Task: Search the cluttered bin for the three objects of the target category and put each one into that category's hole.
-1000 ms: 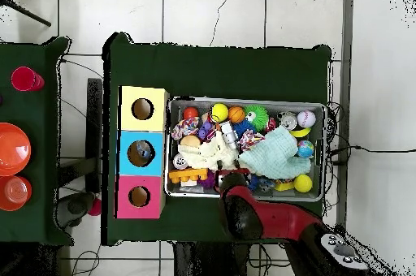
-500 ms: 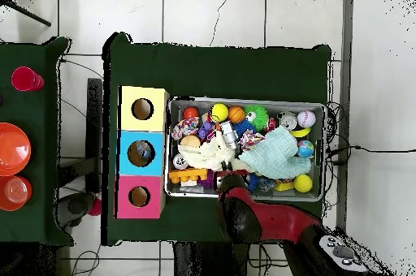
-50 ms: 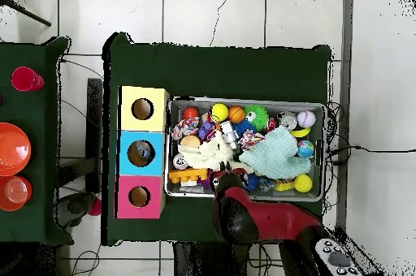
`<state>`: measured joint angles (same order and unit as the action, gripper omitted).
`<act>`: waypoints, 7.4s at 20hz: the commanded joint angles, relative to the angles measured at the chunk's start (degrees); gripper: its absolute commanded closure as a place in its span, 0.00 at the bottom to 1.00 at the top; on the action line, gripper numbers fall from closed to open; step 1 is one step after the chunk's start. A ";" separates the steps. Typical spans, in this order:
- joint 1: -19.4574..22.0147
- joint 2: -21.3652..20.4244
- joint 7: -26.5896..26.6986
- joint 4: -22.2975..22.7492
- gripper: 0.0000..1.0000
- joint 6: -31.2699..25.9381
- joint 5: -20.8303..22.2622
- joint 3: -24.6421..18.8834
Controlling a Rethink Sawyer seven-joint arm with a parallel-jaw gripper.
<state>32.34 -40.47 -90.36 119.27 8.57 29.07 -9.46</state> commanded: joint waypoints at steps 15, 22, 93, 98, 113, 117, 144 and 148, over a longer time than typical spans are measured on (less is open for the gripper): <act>11.66 -12.54 5.02 -1.30 1.00 -17.72 12.69 -12.39; 18.32 -17.31 3.41 2.81 1.00 -23.60 3.46 -22.05; 29.30 -3.30 -11.32 18.97 1.00 -8.09 -16.10 -47.46; 28.55 -3.51 -11.27 18.29 1.00 -7.76 -15.98 -46.04; 25.48 -11.34 -6.53 14.27 1.00 -7.36 -10.36 -38.20; 24.48 -12.10 -7.18 14.39 0.00 -5.85 -10.24 -36.54; 11.79 -23.26 -1.64 2.50 0.00 -24.24 13.16 -20.36; 11.18 -22.46 -4.59 1.24 0.00 -23.44 13.93 -16.51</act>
<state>43.69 -63.28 -90.36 127.11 -9.68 38.39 -32.93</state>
